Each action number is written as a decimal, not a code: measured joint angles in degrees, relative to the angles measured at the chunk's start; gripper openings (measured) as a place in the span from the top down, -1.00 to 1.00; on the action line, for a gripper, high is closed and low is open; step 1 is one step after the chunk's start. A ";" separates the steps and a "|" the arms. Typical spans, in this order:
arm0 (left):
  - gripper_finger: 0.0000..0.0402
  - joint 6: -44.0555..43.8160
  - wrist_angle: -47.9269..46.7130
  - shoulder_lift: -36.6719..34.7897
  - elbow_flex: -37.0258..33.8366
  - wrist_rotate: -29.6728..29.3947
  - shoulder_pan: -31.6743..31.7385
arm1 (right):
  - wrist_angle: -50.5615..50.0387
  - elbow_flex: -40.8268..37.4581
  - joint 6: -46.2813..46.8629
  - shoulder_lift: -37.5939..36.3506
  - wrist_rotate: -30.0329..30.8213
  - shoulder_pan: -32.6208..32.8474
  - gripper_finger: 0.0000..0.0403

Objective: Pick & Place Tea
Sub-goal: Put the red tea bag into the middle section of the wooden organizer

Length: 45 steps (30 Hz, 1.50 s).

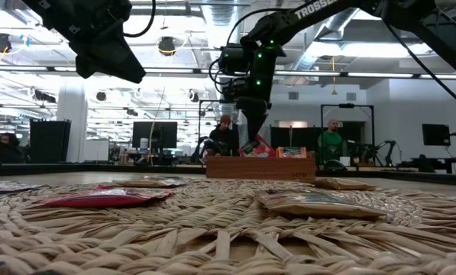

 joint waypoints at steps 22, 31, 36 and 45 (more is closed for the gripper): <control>0.50 0.68 -0.02 0.00 0.00 -0.96 0.00 | -7.89 3.69 7.12 -0.44 0.37 0.14 1.00; 0.50 1.52 -0.01 0.00 0.00 -0.96 0.00 | -3.95 3.72 8.64 -0.42 1.36 0.48 1.00; 0.50 1.56 -0.02 0.00 0.00 -0.96 0.00 | -4.14 3.72 10.50 -0.42 1.40 0.13 1.00; 0.50 1.77 -0.09 0.00 0.00 -0.94 0.00 | -1.64 2.37 11.51 -0.36 1.69 0.89 1.00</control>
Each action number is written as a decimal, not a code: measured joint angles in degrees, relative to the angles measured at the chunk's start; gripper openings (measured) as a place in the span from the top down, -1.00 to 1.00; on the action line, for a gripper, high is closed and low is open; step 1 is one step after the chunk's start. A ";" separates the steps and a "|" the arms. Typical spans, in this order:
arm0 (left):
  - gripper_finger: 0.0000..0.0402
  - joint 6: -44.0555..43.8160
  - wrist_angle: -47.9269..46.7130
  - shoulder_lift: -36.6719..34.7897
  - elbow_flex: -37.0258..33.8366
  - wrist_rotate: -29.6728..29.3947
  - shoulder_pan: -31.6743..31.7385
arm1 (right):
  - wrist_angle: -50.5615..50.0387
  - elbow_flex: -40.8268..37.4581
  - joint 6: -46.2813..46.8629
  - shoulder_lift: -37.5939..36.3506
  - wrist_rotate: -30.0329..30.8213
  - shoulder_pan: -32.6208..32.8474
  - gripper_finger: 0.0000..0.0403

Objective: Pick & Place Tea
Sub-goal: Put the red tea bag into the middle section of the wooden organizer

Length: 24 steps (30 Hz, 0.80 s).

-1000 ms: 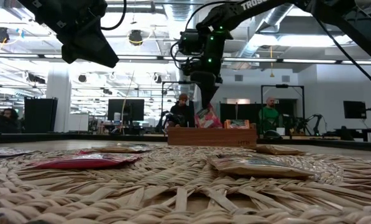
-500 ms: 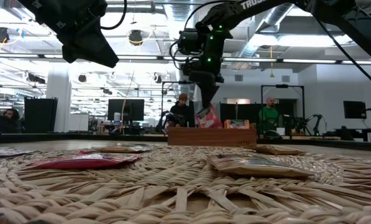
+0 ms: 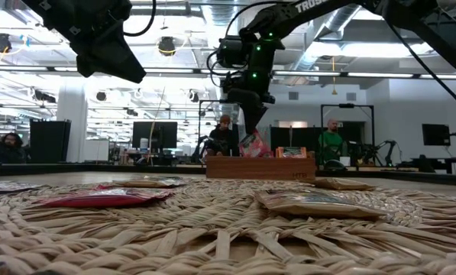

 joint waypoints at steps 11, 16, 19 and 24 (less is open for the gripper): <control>0.50 -0.01 -0.11 0.00 0.00 0.00 0.00 | 2.09 -1.70 -0.60 -0.01 0.33 -0.73 1.00; 0.50 -0.02 -0.18 0.00 0.00 0.00 0.00 | 2.37 -1.78 -0.53 -2.17 1.78 -0.08 1.00; 0.50 -0.02 -0.28 0.00 0.00 0.00 0.00 | 2.29 -1.70 -0.36 -4.31 1.79 0.26 1.00; 0.50 -0.06 -0.36 0.00 0.00 0.00 0.00 | 4.47 -5.38 0.32 -9.19 1.81 0.36 1.00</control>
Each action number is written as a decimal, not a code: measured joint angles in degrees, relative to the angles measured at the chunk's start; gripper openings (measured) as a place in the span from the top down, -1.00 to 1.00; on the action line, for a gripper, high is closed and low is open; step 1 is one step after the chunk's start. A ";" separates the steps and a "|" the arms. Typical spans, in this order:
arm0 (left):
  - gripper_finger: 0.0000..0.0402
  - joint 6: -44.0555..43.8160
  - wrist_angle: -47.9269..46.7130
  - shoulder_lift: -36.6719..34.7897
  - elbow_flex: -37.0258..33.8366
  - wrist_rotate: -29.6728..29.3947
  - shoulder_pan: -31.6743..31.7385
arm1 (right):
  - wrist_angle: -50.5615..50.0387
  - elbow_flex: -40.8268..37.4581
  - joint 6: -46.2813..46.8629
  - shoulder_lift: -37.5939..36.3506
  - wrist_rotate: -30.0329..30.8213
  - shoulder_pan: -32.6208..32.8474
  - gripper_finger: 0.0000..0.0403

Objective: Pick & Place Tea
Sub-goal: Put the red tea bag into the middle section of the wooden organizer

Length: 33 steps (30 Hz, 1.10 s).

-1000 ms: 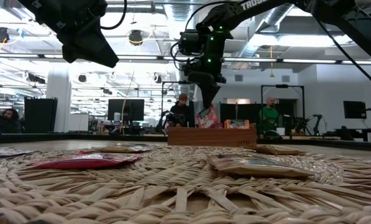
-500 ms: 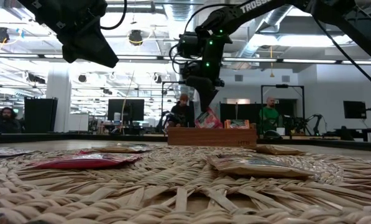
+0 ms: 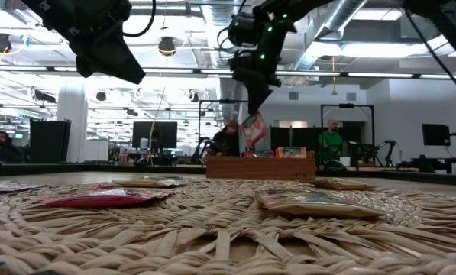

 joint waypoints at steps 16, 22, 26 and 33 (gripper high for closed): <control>0.50 -1.34 1.31 0.00 0.00 0.02 0.00 | 33.95 -35.78 1.63 -19.31 -4.33 -0.37 1.00; 0.50 -1.45 3.00 0.00 0.00 0.10 0.00 | 40.52 -40.61 0.87 -20.55 -5.13 -1.88 1.00; 0.50 -1.76 3.26 0.00 0.00 0.20 0.00 | 41.30 -41.30 -0.29 -20.48 -5.40 -2.74 1.00; 0.50 -1.78 3.46 0.00 0.00 0.20 0.00 | 43.50 -41.30 -2.94 -19.55 -8.15 -4.11 1.00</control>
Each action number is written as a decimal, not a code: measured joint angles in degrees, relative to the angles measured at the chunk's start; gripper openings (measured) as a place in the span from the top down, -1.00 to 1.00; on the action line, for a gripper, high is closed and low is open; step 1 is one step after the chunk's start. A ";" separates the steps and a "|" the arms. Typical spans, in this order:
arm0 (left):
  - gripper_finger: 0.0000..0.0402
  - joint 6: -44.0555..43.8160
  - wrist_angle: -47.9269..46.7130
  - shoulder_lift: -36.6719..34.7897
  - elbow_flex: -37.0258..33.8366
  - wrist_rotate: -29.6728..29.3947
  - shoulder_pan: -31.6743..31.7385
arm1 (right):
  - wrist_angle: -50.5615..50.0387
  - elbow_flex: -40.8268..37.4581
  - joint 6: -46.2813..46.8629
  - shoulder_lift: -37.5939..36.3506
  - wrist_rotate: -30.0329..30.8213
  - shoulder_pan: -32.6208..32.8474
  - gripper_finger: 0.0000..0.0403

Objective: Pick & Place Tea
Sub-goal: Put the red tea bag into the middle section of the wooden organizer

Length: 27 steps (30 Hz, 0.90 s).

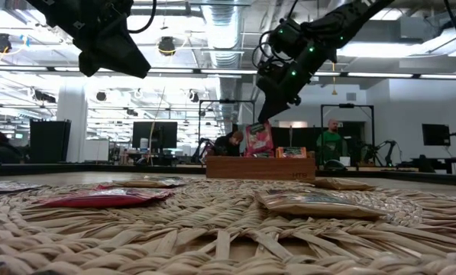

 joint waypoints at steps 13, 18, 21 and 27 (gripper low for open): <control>0.50 0.02 0.48 0.00 0.00 -0.15 0.02 | 1.99 -0.03 -1.48 5.80 -0.40 0.37 1.00; 0.50 0.02 0.48 0.00 0.00 -0.17 0.02 | 3.35 0.00 -1.92 5.66 0.71 0.95 1.00; 0.50 0.07 0.46 0.00 0.00 -0.17 0.02 | 3.76 0.00 -1.88 5.27 1.57 0.86 1.00; 0.50 0.11 0.44 0.00 0.00 -0.17 0.02 | 3.39 0.02 -0.05 5.29 1.63 0.83 1.00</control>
